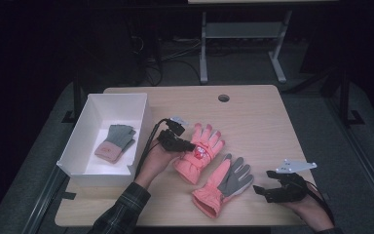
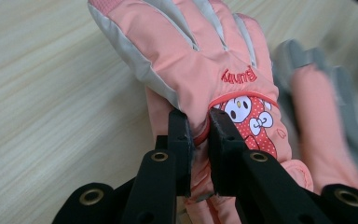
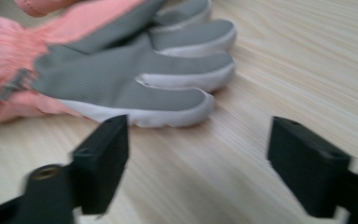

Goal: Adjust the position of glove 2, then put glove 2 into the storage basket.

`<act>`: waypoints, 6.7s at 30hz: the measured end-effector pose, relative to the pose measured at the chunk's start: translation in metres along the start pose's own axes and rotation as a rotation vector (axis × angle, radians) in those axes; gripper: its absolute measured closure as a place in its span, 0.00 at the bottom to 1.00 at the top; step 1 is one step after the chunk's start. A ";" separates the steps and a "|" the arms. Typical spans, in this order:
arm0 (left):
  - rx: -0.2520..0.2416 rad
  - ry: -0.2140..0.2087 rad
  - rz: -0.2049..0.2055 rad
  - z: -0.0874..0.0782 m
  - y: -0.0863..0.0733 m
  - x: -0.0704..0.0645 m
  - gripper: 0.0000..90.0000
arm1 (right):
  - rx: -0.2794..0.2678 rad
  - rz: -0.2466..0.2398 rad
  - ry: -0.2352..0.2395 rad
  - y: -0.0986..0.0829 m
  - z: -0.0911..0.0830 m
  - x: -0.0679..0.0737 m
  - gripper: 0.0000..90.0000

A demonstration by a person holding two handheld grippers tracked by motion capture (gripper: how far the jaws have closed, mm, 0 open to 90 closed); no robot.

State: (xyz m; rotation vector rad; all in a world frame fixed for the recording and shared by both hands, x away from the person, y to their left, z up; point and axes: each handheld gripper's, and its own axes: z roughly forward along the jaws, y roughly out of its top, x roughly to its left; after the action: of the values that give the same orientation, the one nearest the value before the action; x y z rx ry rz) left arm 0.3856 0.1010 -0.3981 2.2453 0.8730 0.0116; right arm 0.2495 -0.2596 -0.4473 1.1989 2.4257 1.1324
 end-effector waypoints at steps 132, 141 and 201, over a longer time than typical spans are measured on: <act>0.204 -0.371 0.090 0.075 -0.016 -0.032 0.14 | 0.036 -0.166 0.065 0.040 0.068 0.070 1.00; 0.224 -0.475 0.061 0.080 -0.017 -0.031 0.29 | 0.036 -0.173 0.053 0.040 0.068 0.069 1.00; -0.042 -0.260 -0.073 -0.058 0.028 -0.006 0.70 | -0.082 0.035 -0.024 0.022 0.033 0.023 0.04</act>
State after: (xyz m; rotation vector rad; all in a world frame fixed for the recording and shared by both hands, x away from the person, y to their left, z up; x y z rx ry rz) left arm 0.3833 0.1186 -0.3362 2.1152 0.8041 -0.2870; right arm 0.2641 -0.2160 -0.4509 1.2272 2.3253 1.2088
